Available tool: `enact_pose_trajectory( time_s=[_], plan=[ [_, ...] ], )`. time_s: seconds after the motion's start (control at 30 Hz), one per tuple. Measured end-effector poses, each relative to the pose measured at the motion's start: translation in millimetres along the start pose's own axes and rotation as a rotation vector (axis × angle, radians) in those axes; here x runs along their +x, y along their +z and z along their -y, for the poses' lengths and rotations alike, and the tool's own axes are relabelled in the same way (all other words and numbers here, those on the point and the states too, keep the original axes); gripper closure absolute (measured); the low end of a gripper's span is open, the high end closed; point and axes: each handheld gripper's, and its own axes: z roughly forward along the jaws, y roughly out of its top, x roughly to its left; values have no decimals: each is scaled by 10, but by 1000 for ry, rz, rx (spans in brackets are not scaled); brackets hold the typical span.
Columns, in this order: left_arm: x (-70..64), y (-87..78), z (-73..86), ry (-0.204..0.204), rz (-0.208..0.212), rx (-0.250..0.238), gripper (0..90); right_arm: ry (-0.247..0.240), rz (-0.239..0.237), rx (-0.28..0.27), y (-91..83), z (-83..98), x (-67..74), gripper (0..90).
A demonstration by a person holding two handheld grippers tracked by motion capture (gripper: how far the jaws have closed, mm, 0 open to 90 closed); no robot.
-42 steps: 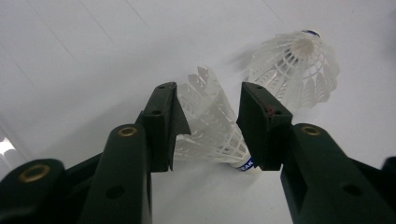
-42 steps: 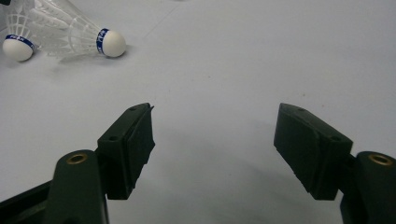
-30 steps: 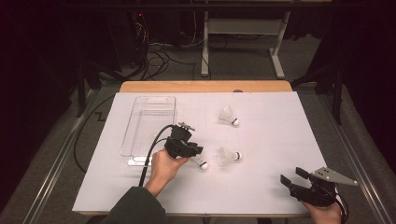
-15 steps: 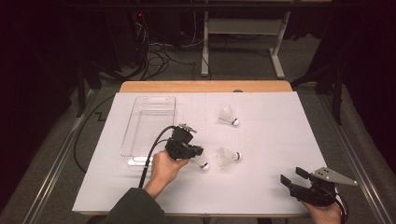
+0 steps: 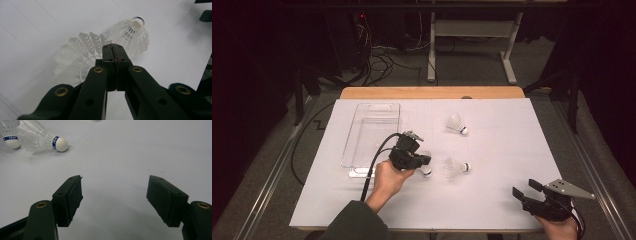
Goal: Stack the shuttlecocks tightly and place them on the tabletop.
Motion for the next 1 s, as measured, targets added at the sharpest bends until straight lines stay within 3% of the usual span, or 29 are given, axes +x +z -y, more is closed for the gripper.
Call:
enact_pose_trajectory(
  time_s=[0.3,0.53,1.0],
  plan=[
    [73,-44,-34,1,-37,-3,893,0,-2,1,1,0,1,291],
    [193,-83,-38,-24,-71,-21,894,2,-1,2,5,-1,2,291],
    [248,-105,-175,-23,-116,-39,893,2,2,2,6,-1,1,291]
  ],
)
